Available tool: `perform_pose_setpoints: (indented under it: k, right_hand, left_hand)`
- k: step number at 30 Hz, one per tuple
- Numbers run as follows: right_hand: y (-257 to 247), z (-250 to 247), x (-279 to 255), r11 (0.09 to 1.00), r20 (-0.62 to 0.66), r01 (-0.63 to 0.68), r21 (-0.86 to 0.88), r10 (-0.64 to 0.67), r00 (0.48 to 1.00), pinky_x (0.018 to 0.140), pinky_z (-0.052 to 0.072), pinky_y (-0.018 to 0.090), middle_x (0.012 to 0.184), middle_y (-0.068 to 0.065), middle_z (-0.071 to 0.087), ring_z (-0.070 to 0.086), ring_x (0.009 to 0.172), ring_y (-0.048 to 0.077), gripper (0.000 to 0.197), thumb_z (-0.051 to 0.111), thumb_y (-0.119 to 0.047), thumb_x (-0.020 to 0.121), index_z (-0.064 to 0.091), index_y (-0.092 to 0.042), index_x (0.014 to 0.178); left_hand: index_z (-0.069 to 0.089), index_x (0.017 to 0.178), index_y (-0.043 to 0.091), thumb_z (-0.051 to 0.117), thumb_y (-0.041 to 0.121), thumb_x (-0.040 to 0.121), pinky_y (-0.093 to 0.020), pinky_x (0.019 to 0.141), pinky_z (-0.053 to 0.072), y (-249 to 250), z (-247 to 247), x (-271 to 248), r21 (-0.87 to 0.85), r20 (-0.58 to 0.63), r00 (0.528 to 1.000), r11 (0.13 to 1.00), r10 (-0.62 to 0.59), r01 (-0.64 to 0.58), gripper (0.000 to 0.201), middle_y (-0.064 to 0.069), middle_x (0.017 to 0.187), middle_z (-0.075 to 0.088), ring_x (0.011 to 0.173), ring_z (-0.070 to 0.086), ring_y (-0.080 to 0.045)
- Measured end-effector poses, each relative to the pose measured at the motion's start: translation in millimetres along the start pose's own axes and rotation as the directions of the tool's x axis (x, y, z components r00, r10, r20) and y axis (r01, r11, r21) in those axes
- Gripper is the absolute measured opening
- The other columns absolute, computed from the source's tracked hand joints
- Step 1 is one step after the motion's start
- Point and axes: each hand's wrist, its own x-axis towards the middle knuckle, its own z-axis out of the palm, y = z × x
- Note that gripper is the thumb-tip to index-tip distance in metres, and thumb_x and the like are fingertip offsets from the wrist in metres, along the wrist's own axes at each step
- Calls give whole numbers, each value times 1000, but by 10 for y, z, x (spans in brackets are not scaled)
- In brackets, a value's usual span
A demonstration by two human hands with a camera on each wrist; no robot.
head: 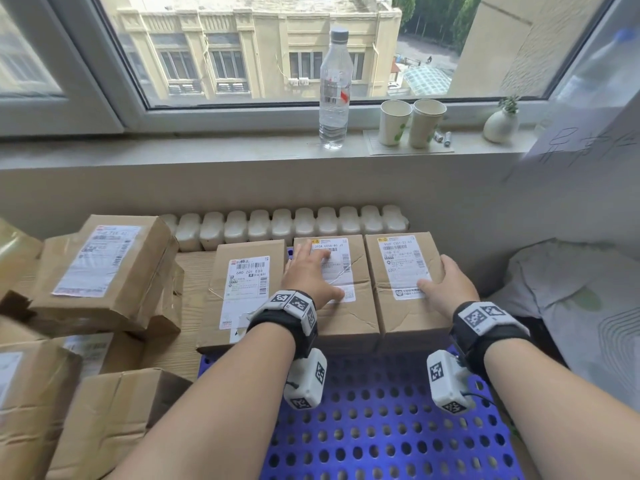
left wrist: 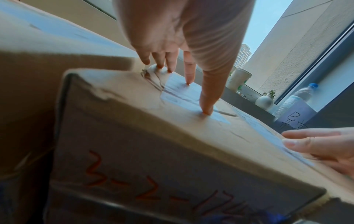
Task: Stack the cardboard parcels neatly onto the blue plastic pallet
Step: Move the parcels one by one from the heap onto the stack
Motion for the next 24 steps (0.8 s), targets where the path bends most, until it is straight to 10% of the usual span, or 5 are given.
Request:
perform_pose_setpoints:
  k: [10, 24]
  right_hand:
    - [-307, 133, -417, 804, 54, 352, -478, -374, 926, 115, 27, 44, 153, 2, 34, 27, 143, 19, 52, 49, -34, 94, 39, -26, 145]
    - [-490, -43, -1383, 770, 126, 448, -454, -442, 888, 107, 37, 39, 138, 3, 49, 43, 129, 24, 48, 49, -28, 92, 47, -24, 139]
  left_hand:
    - [41, 143, 25, 60, 25, 87, -39, 118, 24, 175, -76, -324, 105, -11, 999, 994, 30, -28, 59, -2, 156, 29, 143, 28, -20]
    - [45, 139, 27, 58, 24, 85, -40, 109, 37, 214, -312, -1257, 150, -109, 993, 988, 42, -25, 55, 0, 144, 41, 132, 40, -23]
